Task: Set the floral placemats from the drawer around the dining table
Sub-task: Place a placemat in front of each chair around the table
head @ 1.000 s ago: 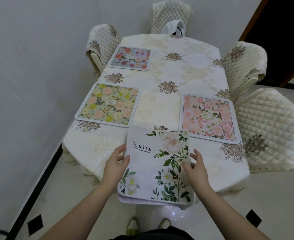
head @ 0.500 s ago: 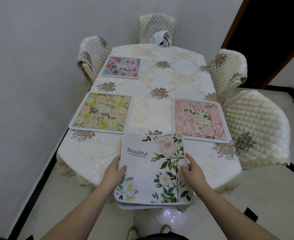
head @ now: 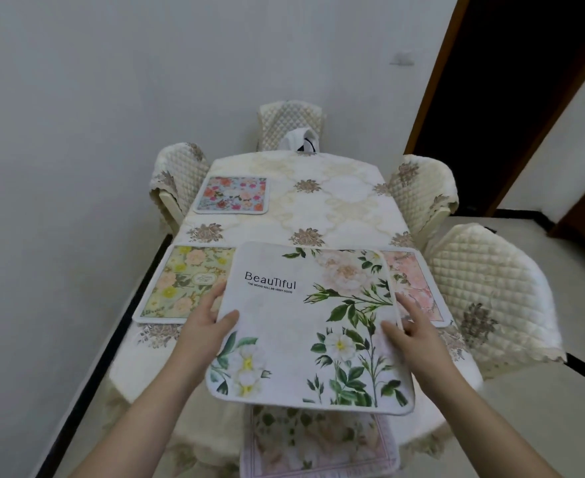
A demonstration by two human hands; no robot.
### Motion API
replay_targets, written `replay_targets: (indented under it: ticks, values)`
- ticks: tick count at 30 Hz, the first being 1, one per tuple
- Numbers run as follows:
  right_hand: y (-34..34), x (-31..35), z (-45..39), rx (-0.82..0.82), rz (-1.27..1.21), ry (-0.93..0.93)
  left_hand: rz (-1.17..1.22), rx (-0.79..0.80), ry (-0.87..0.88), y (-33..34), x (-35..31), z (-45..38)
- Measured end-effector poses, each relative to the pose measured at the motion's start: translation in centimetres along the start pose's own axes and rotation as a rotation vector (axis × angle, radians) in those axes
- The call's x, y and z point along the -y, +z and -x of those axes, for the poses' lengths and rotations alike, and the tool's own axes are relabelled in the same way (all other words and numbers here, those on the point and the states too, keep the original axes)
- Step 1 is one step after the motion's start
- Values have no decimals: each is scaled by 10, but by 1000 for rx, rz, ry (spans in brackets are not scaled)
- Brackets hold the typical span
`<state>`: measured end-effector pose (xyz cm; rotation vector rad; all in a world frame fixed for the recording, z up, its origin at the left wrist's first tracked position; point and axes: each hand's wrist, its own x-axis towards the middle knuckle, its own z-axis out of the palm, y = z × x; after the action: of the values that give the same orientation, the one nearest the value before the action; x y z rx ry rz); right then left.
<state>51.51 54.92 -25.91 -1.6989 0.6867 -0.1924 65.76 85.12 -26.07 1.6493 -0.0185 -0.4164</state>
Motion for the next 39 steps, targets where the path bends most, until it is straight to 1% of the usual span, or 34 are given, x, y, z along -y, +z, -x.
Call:
replay_targets:
  ticks: [5,10,17,24,27,33,39]
  values:
    - [-24,38,7,-81,-132,-21,62,102,3,13,-55,-14]
    - [-61,63,26,-161,-220,-30,64,200,34,43,-97,-12]
    - [-120,64,63,-271,-283,-7,20,286,83,100,-125,6]
    - [-212,46,115,-401,-303,15,-55,398,180,198,-147,56]
    - [-268,39,144,-452,-319,20,-86,452,199,254,-156,83]
    - [-394,28,202,-559,-348,-28,-96,600,235,381,-178,141]
    - [-482,22,238,-671,-421,-95,-106,702,323,485,-202,187]
